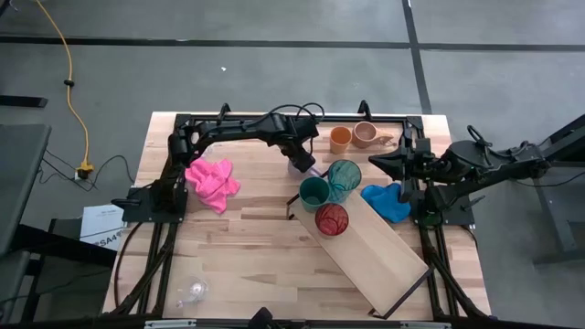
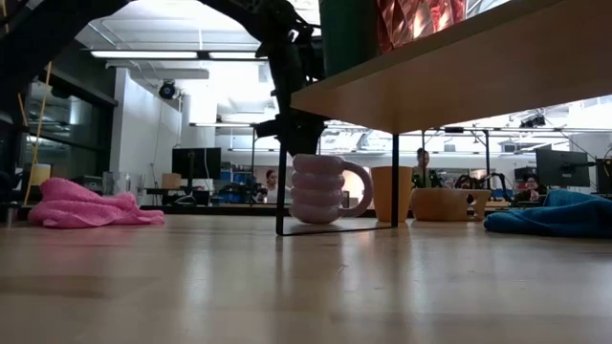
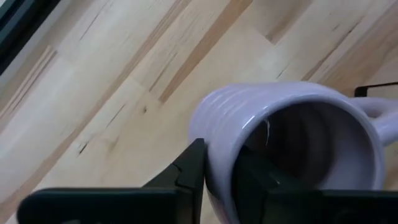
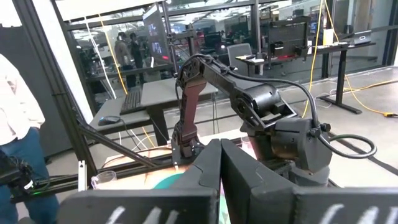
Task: Stack small to large cups/mugs on shelf
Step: Put the purple mug on the shelf
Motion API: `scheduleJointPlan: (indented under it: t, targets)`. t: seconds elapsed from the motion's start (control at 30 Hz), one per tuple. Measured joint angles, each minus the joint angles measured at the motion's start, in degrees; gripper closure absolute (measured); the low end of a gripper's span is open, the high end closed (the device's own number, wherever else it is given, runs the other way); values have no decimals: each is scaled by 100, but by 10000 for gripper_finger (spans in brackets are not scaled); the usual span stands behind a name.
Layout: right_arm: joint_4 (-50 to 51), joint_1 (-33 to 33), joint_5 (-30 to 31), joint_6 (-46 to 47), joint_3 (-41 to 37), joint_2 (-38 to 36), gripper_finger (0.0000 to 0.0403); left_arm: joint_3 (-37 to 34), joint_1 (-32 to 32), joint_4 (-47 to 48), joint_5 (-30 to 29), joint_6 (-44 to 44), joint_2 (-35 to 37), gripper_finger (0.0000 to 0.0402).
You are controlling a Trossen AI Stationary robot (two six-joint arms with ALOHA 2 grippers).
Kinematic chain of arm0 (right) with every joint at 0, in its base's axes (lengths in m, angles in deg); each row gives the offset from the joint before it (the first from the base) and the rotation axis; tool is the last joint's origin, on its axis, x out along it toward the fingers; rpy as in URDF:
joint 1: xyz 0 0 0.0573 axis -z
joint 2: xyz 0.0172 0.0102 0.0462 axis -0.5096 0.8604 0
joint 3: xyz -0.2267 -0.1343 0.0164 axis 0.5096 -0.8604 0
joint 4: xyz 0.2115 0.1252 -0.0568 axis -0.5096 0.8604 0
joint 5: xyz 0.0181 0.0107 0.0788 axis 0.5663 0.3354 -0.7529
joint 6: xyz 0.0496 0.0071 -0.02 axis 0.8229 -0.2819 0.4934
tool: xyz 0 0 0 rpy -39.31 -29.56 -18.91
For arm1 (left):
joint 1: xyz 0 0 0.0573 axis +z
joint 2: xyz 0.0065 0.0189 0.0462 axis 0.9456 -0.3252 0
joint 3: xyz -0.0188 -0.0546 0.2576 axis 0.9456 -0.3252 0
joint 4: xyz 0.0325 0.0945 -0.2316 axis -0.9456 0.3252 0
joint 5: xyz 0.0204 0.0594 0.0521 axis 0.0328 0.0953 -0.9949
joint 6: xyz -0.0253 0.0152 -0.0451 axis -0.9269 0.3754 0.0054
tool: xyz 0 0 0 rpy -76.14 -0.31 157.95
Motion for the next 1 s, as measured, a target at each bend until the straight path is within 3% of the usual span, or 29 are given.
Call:
scheduleJointPlan:
  t: [0.53, 1.0]
  targets:
    - [2, -2, 0, -2, 0, 0, 403, 0, 3, -229, 71, 51, 0, 330]
    - [0, 0, 0, 3, 0, 0, 403, 0, 0, -135, 98, 82, 0, 136]
